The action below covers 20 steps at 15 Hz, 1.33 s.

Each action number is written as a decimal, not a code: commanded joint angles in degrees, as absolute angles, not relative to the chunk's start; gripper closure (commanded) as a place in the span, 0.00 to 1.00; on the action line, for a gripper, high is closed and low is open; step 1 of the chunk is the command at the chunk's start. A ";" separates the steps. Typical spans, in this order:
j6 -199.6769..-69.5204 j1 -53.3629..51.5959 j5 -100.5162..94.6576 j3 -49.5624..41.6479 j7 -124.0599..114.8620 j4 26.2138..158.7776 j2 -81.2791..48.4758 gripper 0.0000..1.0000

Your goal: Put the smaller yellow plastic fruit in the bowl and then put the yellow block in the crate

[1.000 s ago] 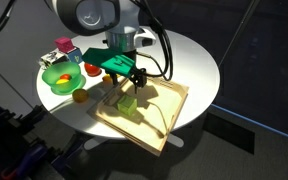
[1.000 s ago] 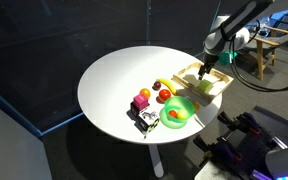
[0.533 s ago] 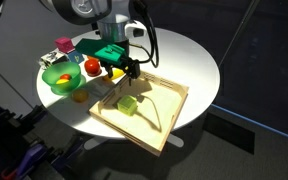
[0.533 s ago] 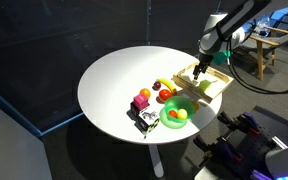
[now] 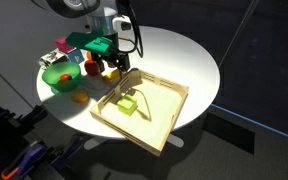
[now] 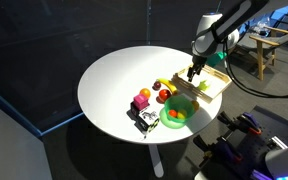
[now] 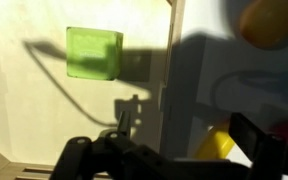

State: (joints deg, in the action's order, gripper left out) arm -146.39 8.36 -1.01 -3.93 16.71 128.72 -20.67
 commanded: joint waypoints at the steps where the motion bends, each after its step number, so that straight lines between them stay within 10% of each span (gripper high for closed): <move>1: -143.66 7.20 -1.91 -3.51 14.38 131.29 -16.27 0.00; 20: -133.94 3.34 -5.34 -3.09 2.06 140.23 3.05 0.00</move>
State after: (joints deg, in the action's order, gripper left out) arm -135.73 3.83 -4.26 -3.26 5.04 137.81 -1.47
